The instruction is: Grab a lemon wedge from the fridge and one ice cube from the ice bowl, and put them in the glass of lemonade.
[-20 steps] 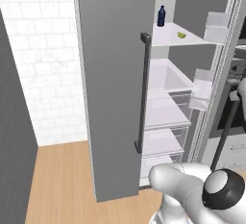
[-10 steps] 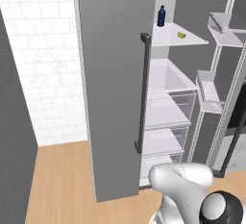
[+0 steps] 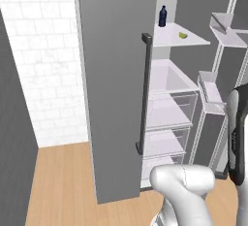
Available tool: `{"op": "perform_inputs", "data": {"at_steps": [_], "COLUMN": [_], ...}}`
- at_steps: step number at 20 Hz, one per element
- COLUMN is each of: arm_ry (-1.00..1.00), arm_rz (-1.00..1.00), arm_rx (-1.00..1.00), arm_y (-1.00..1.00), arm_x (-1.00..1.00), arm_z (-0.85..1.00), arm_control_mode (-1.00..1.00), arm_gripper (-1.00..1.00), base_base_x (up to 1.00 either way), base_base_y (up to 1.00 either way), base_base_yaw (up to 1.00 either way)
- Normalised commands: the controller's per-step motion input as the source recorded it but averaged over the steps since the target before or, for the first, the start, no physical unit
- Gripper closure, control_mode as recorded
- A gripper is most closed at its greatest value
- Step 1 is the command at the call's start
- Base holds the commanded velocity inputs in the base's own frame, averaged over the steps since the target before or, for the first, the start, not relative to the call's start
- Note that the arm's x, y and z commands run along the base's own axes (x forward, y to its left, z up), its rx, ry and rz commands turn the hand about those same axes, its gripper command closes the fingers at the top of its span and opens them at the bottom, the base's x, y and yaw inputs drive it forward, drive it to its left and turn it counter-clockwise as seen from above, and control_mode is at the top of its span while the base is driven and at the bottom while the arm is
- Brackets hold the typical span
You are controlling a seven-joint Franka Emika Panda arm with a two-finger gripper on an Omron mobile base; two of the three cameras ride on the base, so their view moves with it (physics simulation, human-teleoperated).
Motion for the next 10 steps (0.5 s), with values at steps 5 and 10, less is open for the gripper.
{"op": "perform_inputs", "data": {"at_steps": [5,10], "arm_ry": [0.21,0.03], "arm_rz": [0.0,0.0], "arm_rx": [-0.3,-0.24], "arm_y": [0.96,0.43], "arm_x": [0.94,0.89], "arm_z": [0.15,0.08], "arm_control_mode": [-1.0,-1.0], "arm_gripper": [1.0,-1.0], "base_base_x": [0.0,0.0], "base_base_y": [0.0,0.0], "base_base_yaw": [0.0,0.0]}}
